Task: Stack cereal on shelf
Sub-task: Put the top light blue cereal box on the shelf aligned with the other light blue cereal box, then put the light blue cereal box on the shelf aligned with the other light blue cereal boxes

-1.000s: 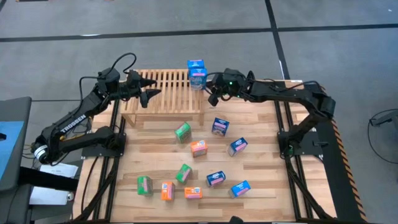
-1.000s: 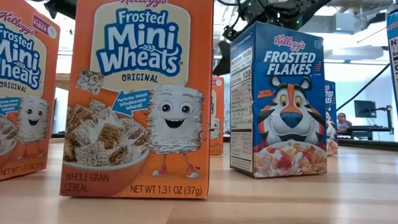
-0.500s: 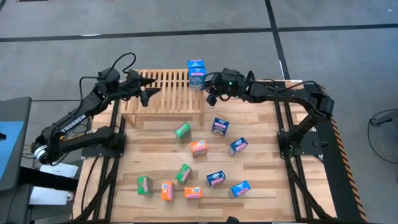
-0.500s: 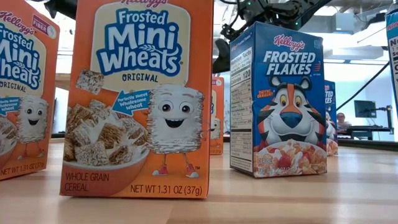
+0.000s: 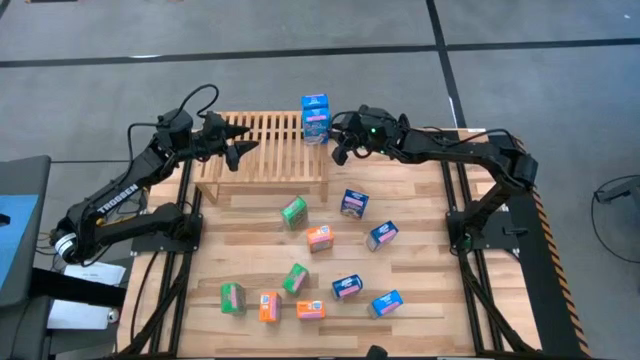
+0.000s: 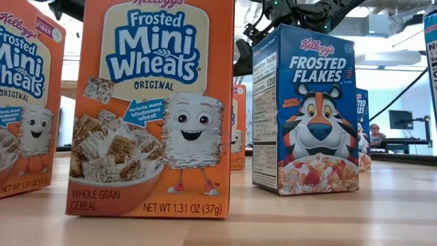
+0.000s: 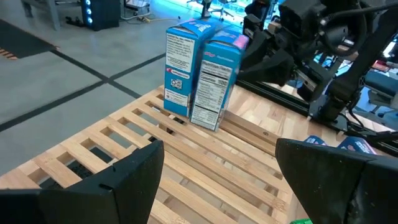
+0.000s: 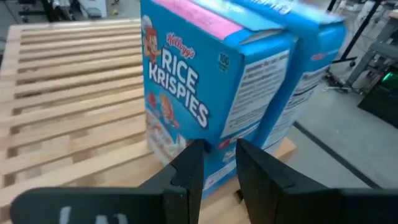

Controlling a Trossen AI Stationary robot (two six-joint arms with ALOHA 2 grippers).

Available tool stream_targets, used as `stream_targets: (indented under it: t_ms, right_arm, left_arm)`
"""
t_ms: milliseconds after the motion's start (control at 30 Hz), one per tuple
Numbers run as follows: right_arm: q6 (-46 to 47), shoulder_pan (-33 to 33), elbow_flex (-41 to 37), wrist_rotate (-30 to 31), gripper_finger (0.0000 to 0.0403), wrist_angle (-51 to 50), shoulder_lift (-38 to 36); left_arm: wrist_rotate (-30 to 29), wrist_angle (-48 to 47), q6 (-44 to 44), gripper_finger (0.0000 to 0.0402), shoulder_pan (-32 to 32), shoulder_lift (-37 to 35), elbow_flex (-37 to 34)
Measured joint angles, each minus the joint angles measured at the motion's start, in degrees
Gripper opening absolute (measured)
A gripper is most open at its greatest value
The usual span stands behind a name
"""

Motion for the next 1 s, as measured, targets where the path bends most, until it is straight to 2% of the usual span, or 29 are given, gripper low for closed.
stream_targets:
  t_ms: [167, 333, 500, 733, 867, 1000]
  right_arm:
    - [0.11, 0.55, 0.0, 0.0, 0.0118, -2.67, -2.97]
    - [0.13, 2.87, 0.02, 0.02, 0.0118, -7.81, -10.63]
    - [1.9, 6.31, 0.02, 0.02, 0.0118, -19.57, -19.51]
    - [11.07, 14.12, 0.02, -0.07, 0.0118, -30.82, -29.33]
    - [18.2, 19.29, 0.02, 0.0, 0.0118, -35.75, -32.26]
    - [24.37, 25.48, 0.02, -0.03, 0.0118, -39.71, -33.05]
  left_arm:
    - [2.0, -0.04, -0.47, 0.03, 0.0, 0.0, 0.0]
    - [5.49, 0.14, -2.8, 0.03, -0.98, -0.02, 0.0]
    - [9.6, 3.24, -2.96, 0.03, -8.97, 0.32, 0.0]
    - [0.31, 0.52, -3.96, 0.03, -27.37, 3.36, 0.0]
    - [-7.25, 1.95, -1.95, 0.03, -37.23, 6.77, 0.17]
    - [-11.51, 0.94, 0.29, 0.03, -44.04, 11.24, 5.9]
